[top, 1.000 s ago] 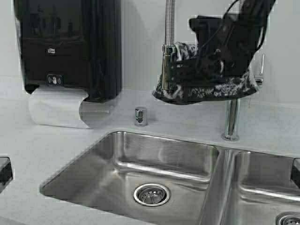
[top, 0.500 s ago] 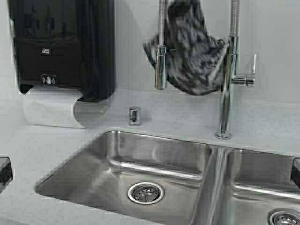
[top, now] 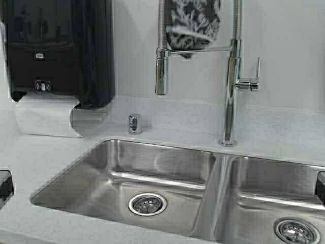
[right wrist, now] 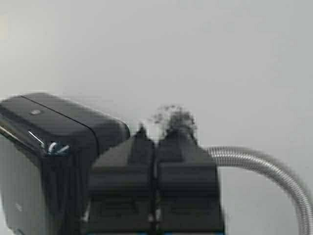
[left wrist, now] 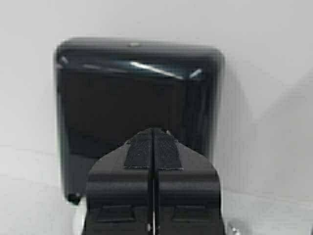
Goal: Get the cloth and wipe up the spill under the wine glass
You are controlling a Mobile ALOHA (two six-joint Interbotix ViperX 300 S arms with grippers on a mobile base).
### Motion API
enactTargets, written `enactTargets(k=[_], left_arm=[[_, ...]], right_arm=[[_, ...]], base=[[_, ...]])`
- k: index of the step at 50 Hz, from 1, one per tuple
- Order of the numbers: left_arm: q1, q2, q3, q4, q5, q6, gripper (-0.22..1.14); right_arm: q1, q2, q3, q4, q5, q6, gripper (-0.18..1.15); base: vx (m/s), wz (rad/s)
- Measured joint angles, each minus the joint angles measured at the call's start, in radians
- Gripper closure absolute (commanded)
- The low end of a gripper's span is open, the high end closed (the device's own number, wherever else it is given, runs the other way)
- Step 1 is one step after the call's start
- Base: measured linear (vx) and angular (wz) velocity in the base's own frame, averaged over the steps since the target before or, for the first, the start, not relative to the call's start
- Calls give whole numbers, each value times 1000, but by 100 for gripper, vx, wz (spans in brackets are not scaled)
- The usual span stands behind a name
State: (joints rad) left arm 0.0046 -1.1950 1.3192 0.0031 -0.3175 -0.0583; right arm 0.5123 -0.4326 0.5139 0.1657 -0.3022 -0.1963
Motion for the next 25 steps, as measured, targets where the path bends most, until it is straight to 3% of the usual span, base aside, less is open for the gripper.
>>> enactTargets(k=[25], left_arm=[[0, 0, 9, -2, 14, 2, 89]], right_arm=[[14, -109, 49, 0, 86, 3, 91]], base=[[-6, -3]])
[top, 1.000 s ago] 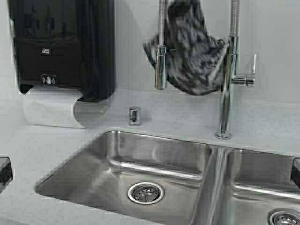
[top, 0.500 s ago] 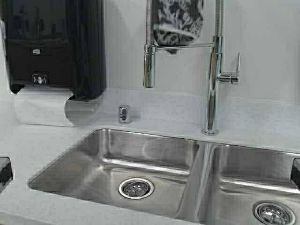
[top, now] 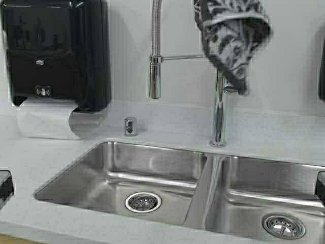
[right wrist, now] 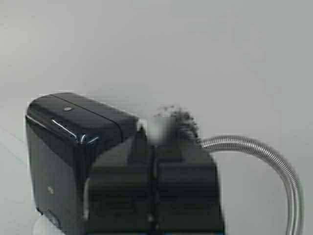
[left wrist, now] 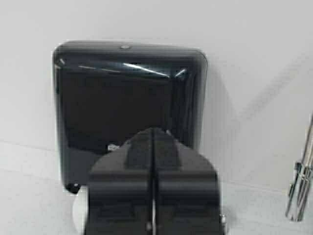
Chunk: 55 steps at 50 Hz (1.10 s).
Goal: Get the cloth and wipe up the spill under the wine glass
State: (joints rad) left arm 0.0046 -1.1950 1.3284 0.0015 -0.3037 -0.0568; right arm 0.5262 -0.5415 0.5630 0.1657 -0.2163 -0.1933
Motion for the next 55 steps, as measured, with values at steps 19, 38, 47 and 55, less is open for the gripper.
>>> enactTargets(k=[19, 38, 47, 55], left_arm=[[0, 0, 0, 0, 3, -2, 89], [-2, 0, 0, 0, 3, -3, 89], [0, 3, 0, 0, 3, -3, 89], [0, 12, 0, 0, 3, -3, 89]], right_arm=[[-2, 2, 58, 0, 2, 2, 91], [6, 2, 107, 0, 2, 3, 91], [6, 11, 144, 0, -34, 3, 91], [11, 43, 170, 0, -77, 3, 91]], base=[[-12, 11], [-12, 25], [-15, 31], [-14, 30]])
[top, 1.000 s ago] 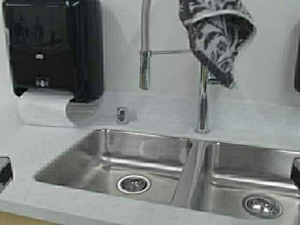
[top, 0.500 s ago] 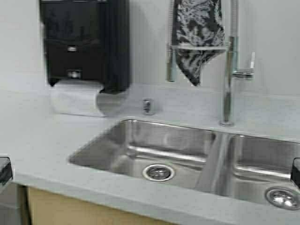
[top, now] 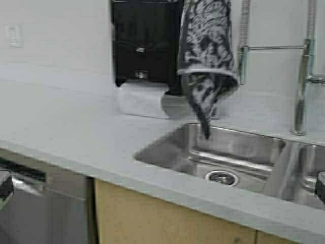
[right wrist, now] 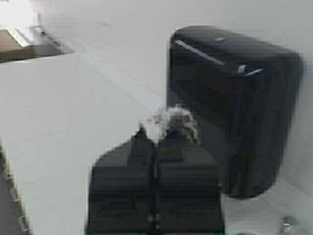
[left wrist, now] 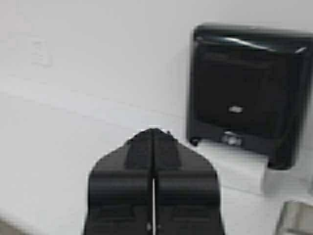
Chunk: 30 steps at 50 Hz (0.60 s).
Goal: Get the cloth and wipe up the spill under the wine glass
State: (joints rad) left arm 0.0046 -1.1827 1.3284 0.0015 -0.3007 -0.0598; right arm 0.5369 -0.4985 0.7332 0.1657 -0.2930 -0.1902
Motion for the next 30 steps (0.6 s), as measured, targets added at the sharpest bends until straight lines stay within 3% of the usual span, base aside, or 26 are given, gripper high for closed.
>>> enactTargets(k=[30], left_arm=[[0, 17, -2, 0, 32, -29, 89]], right_arm=[[-5, 104, 60, 0, -58, -5, 91]], base=[[-11, 31]])
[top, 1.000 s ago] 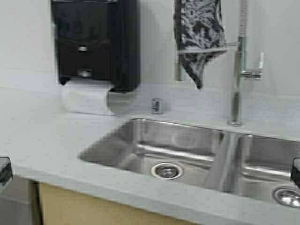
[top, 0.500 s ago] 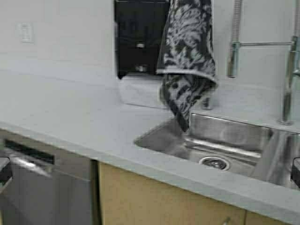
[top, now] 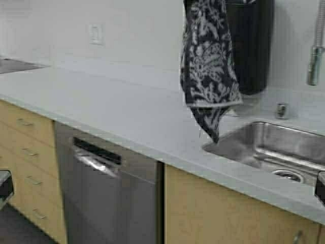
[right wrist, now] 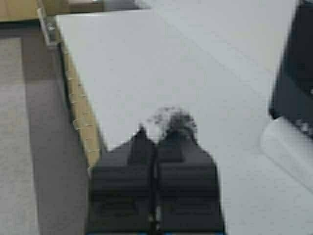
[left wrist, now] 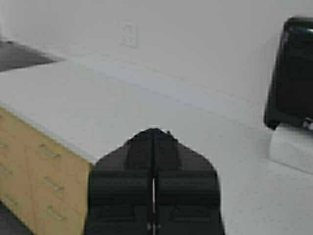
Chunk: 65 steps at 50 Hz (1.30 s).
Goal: Get the cloth and wipe up the spill under the wine glass
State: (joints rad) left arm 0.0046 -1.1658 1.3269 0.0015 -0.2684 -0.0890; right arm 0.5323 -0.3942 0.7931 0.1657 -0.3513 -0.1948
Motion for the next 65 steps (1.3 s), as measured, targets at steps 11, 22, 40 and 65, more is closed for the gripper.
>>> enactTargets(k=[11, 22, 40, 65], left_arm=[[0, 21, -6, 2, 20, 2, 89], [0, 32, -8, 2, 21, -3, 89], [0, 40, -17, 2, 20, -6, 89], [0, 57, -21, 2, 17, 6, 89]], right_arm=[[2, 0, 23, 2, -60, 3, 91], [0, 11, 26, 5, -100, 5, 91], [-94, 34, 28, 8, -112, 5, 91], [-155, 21, 52, 9, -112, 6, 91]], base=[[-9, 33], [-9, 37], [-7, 41], [-3, 62]])
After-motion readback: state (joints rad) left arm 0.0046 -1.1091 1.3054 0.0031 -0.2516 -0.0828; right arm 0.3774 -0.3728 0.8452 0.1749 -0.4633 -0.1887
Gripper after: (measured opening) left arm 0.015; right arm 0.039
